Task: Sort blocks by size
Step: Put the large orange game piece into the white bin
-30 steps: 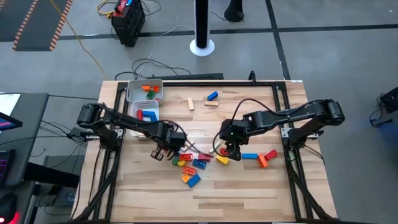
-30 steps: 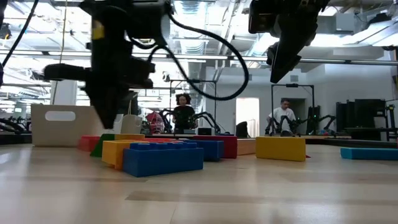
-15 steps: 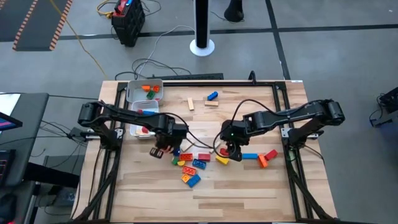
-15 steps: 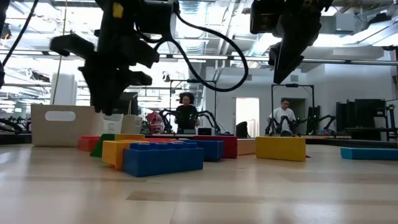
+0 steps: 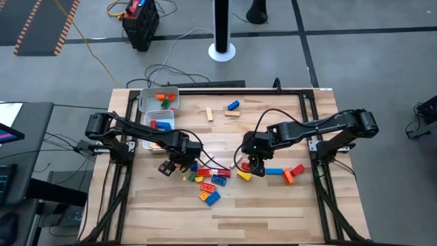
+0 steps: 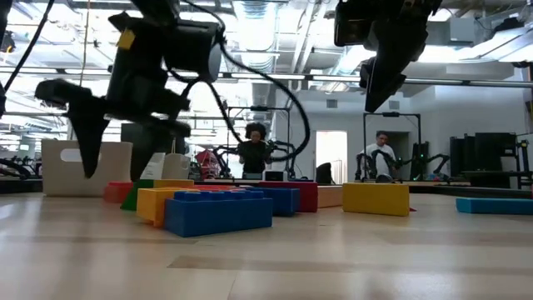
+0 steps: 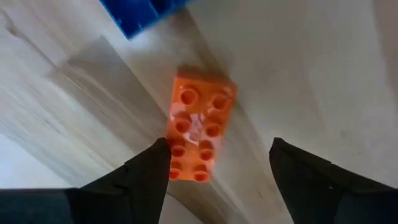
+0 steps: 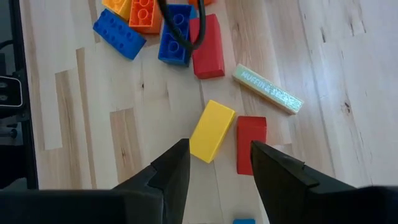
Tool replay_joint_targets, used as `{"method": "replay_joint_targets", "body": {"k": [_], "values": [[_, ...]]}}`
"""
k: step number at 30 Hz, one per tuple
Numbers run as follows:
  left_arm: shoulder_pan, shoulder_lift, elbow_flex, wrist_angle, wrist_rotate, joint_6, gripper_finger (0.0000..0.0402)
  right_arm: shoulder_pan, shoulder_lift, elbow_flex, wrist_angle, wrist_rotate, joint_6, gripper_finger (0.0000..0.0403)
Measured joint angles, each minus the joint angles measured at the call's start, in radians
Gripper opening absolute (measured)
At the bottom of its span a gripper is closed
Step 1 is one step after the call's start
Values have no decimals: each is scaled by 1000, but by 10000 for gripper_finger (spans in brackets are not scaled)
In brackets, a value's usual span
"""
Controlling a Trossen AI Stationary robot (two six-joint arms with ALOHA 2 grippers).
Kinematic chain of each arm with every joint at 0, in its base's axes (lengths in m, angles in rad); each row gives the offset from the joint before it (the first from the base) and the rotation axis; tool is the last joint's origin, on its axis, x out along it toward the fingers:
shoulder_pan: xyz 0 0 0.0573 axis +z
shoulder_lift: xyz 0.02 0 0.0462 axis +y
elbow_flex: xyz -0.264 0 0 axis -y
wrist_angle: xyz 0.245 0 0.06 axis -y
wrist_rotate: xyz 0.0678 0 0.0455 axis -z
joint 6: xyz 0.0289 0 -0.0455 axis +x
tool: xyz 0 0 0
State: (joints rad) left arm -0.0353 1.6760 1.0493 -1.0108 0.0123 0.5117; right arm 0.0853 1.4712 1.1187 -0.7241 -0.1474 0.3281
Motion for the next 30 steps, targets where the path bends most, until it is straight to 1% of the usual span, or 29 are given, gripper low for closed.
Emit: {"method": "replay_joint_targets", "body": {"k": [5,9,12,15,17,20,23,26,30], "values": [[-4,0,-52,91,-77,-5,253,0,0,0,0,0,5,194],[-12,0,-70,140,-86,-3,233,0,0,0,-1,0,5,194],[-21,0,-71,142,-85,-3,203,-1,0,0,-1,0,5,194],[-28,0,-71,137,-75,-5,153,-2,0,0,-1,0,5,194],[-30,-2,-71,136,-61,-32,123,-5,0,0,-1,0,5,194],[-26,-2,-65,133,-34,-134,123,-13,-1,0,-2,0,5,194],[-1,0,-32,125,-16,-258,123,-28,-21,0,-13,0,3,194],[32,-16,21,129,-16,-360,123,-57,-67,0,-38,0,-6,194],[78,-63,96,140,-21,-437,123,-110,-151,0,-61,15,-20,194]]}}
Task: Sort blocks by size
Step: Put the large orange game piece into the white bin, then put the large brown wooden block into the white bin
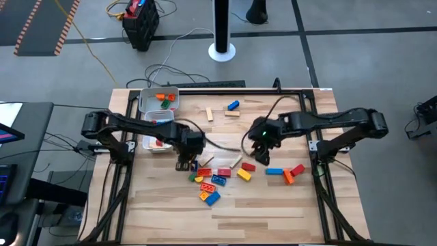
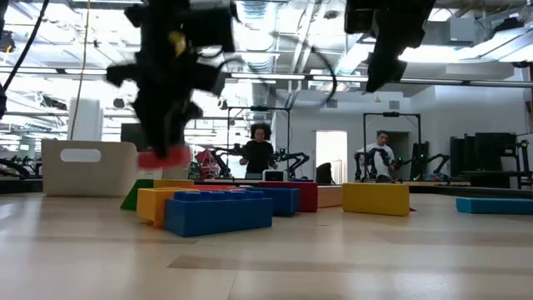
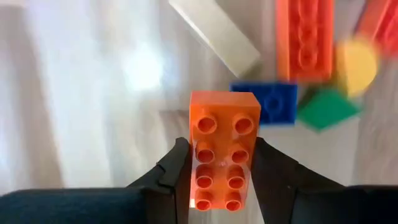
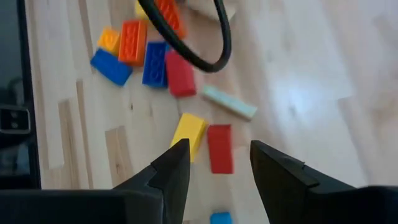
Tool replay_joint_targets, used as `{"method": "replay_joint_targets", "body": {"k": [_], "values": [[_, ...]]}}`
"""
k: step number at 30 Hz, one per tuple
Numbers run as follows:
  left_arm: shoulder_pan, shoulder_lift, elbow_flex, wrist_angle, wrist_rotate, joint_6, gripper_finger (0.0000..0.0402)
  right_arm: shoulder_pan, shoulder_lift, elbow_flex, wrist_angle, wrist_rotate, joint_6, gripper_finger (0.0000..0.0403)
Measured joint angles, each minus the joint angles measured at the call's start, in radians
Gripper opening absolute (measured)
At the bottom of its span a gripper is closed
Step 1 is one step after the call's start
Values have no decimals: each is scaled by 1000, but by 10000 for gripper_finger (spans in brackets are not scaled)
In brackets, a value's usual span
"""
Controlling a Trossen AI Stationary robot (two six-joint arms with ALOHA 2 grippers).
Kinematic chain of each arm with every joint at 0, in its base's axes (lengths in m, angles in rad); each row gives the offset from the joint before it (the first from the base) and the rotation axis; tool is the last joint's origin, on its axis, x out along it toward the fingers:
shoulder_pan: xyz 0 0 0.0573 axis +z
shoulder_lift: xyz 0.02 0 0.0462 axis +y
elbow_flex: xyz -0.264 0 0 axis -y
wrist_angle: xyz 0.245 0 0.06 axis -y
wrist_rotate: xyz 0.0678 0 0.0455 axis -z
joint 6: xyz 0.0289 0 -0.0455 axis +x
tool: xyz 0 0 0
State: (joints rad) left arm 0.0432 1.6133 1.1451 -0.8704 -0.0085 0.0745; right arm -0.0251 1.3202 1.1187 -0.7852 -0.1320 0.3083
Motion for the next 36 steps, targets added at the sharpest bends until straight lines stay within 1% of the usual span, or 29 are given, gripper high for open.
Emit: {"method": "replay_joint_targets", "body": {"k": [2,5,8,12,16,17,18,21,23,24,26,29,33,36], "values": [[36,-35,25,-1,-39,-60,123,-30,-40,0,1,5,-3,194],[106,-107,30,-22,-111,-165,123,-65,-88,0,1,27,-2,194],[192,-175,25,-113,-176,-262,123,-84,-111,0,0,40,-3,194],[300,-270,-43,-178,-202,-367,123,-80,-107,0,1,40,-4,194],[361,-345,-149,-189,-206,-492,126,-59,-84,0,8,40,-10,194],[370,-359,-171,-186,-201,-510,141,-53,-77,0,6,40,-11,194],[377,-372,-185,-188,-196,-532,167,-45,-68,0,5,41,-11,194],[391,-398,-189,-193,-176,-583,259,-31,-50,0,6,41,-19,194],[393,-414,-172,-190,-174,-618,309,-28,-39,0,13,41,-21,194],[392,-423,-160,-181,-174,-633,326,-28,-38,0,14,41,-21,194],[389,-433,-139,-169,-174,-660,343,-29,-38,0,20,43,-23,194],[386,-435,-126,-124,-157,-718,343,-38,-39,0,44,44,-22,194],[353,-415,-124,-6,-123,-767,325,-45,-39,0,83,44,-21,194],[319,-383,-124,40,-104,-784,313,-49,-39,0,81,44,-30,194]]}}
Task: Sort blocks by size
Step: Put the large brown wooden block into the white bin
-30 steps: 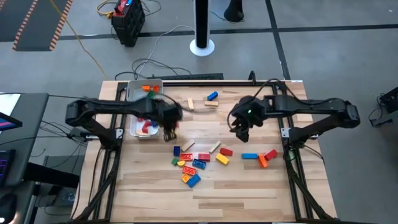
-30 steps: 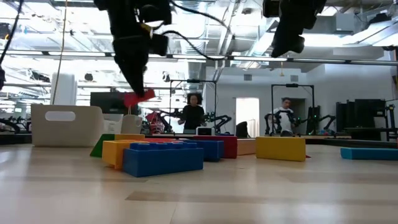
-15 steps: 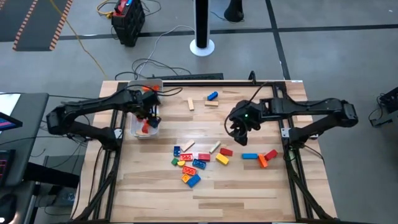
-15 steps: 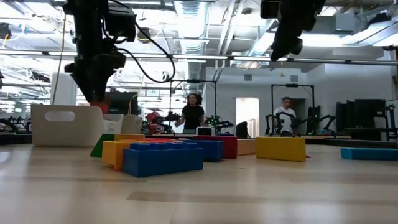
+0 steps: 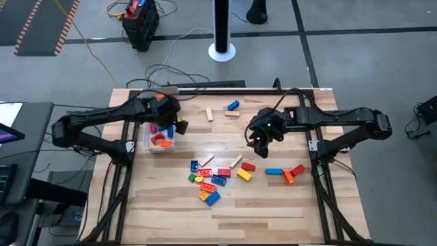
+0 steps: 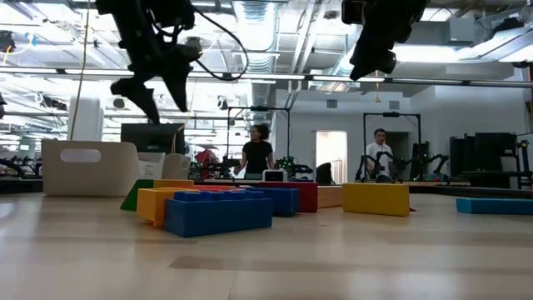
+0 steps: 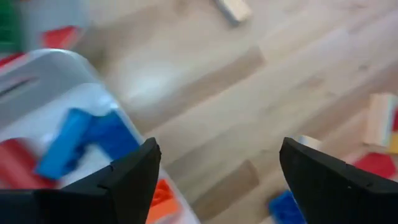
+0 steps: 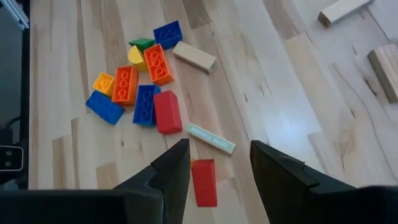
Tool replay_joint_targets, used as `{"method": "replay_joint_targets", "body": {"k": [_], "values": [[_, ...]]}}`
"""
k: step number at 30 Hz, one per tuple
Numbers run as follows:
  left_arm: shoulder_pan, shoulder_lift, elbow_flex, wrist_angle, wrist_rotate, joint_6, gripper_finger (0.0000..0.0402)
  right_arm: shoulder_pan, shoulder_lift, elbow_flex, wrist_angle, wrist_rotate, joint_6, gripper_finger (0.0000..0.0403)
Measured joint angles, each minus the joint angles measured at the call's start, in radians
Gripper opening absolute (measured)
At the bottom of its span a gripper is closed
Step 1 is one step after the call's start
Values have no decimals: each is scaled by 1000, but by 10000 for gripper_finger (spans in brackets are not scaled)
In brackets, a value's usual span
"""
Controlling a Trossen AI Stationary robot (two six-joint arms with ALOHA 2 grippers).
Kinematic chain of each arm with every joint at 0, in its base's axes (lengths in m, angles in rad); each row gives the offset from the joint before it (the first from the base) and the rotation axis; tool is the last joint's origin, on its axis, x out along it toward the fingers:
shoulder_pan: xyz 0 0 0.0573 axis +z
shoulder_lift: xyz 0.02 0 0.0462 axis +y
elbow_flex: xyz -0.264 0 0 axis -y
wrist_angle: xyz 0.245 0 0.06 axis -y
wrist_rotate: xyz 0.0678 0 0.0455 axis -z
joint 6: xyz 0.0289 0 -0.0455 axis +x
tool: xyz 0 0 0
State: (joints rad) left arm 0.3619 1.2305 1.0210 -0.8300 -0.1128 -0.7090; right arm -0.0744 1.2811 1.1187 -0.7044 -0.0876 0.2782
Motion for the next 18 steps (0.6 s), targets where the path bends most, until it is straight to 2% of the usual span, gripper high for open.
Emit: {"method": "replay_joint_targets", "body": {"k": [6,11,15,18], "values": [[-151,52,0,180,13,73,293,39,0,0,-33,-8,-107,194],[-267,158,0,306,11,-5,279,19,0,0,-38,21,-100,194],[-362,290,25,321,8,-52,266,-5,0,0,-40,56,-74,194],[-410,382,83,301,-32,-54,257,-20,-1,0,-55,67,-61,194]]}}
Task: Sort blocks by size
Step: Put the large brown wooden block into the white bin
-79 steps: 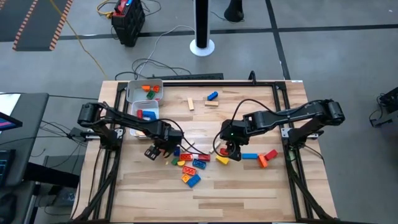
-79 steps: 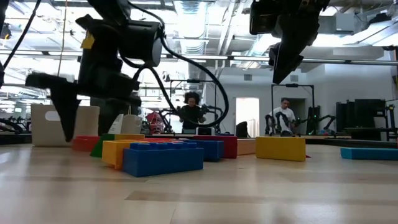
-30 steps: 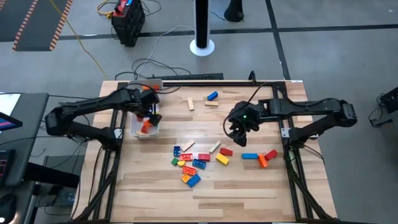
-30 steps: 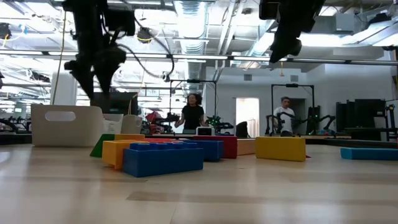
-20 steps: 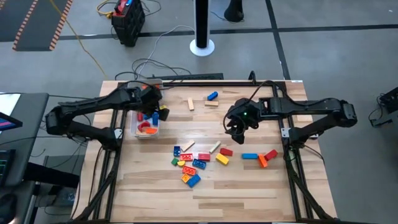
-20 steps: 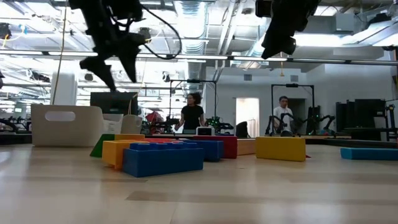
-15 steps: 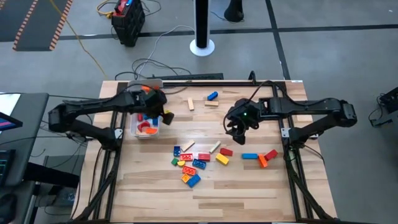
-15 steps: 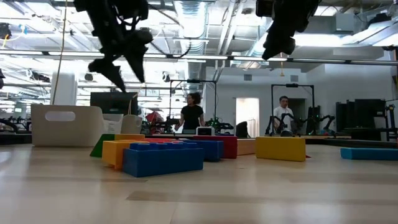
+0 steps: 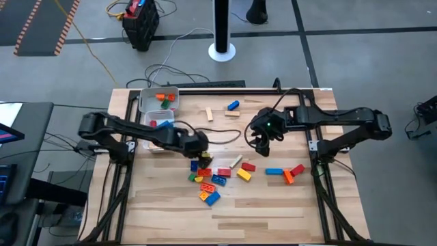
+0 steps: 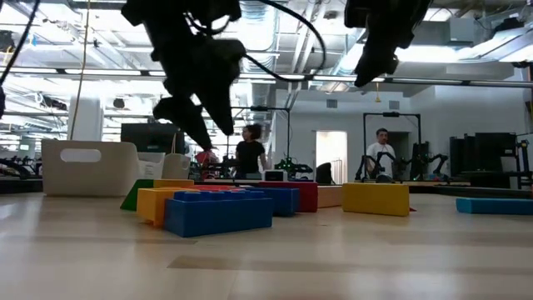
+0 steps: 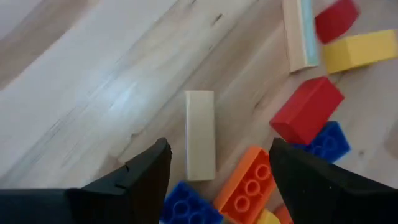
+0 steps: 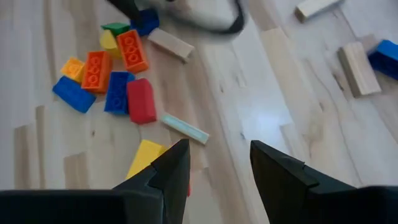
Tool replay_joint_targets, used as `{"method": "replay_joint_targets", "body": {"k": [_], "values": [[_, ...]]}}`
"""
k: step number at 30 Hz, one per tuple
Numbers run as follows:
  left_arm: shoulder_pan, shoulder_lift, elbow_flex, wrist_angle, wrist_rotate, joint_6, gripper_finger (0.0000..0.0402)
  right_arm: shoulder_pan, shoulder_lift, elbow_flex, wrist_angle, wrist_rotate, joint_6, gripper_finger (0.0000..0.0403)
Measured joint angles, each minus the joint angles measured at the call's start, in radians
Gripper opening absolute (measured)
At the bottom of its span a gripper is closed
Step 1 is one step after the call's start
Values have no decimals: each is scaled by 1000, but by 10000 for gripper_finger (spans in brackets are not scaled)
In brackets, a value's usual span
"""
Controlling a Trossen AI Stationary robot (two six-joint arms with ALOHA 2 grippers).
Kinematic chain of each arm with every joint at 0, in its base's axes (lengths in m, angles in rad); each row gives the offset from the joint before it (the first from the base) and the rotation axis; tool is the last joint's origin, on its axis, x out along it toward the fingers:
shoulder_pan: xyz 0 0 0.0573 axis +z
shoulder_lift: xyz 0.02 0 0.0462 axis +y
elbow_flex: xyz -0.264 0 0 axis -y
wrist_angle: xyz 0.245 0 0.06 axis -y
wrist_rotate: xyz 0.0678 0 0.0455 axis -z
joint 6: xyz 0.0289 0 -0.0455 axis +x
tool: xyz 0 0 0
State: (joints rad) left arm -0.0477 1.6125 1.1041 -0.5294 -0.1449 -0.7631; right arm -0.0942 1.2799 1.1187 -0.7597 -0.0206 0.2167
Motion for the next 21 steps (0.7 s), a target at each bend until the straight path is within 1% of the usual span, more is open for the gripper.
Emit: {"method": "replay_joint_targets", "body": {"k": [3,5,9,14,21], "values": [[-25,80,56,-24,-31,-1,254,-6,-5,0,-20,1,3,194],[-34,131,90,-75,-46,-1,253,-3,-5,0,-30,2,13,194],[-38,208,144,-135,-94,18,253,18,-5,0,-33,2,20,194],[-37,260,155,-130,-119,43,253,43,-5,0,-32,2,27,194],[-36,321,156,-99,-120,89,252,49,-5,0,-32,2,48,194]]}}
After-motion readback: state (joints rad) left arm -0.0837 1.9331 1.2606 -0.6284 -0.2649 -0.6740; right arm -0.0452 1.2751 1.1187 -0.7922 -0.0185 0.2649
